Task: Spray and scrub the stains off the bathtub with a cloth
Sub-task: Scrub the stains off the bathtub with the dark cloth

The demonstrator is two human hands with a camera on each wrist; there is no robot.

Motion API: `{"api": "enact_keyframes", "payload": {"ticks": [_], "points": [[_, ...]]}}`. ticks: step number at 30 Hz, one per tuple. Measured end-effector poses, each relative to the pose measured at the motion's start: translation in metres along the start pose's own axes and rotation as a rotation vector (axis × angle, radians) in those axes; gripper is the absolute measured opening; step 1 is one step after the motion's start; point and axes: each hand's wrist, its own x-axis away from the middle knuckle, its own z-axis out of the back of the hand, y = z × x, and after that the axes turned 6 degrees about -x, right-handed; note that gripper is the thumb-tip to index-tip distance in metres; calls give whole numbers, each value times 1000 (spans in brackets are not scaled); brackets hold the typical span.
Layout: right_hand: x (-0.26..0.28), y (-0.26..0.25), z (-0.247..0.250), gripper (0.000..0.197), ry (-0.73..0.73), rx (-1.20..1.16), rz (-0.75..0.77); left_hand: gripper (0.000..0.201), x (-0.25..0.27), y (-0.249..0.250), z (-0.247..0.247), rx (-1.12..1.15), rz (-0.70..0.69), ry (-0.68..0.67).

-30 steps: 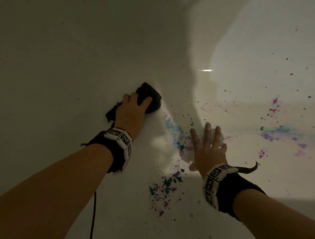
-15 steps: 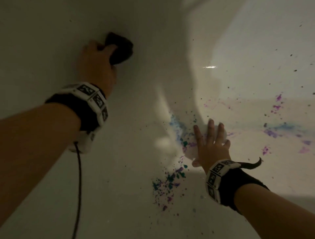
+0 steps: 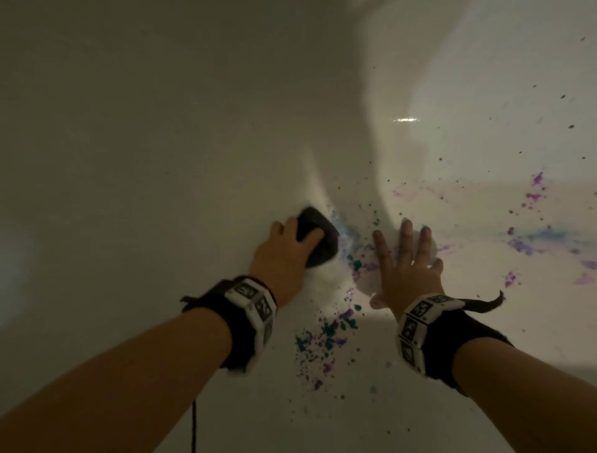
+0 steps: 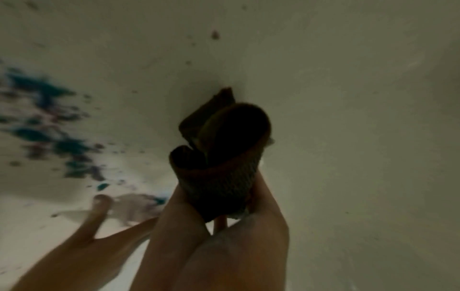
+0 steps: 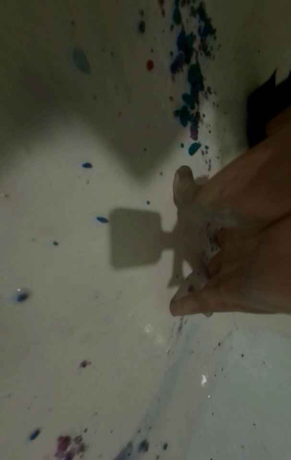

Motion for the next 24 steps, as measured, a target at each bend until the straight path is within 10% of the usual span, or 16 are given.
{"api": "enact_keyframes", "payload": {"ticks": [5,9,14,24], "points": [[1,-2,3,119,-8,-7,-20,43,18,-2,7,200,-73,28],[5,-2,6,119,4,-3,-22,53,30,-44,34,294,269,296],[6,-2,7,119,21,-7,-18,65,37,-86,12,219,523,131],[1,-1,0,118,83,2,-6,52,36,52,-33,417,126,-37]]}}
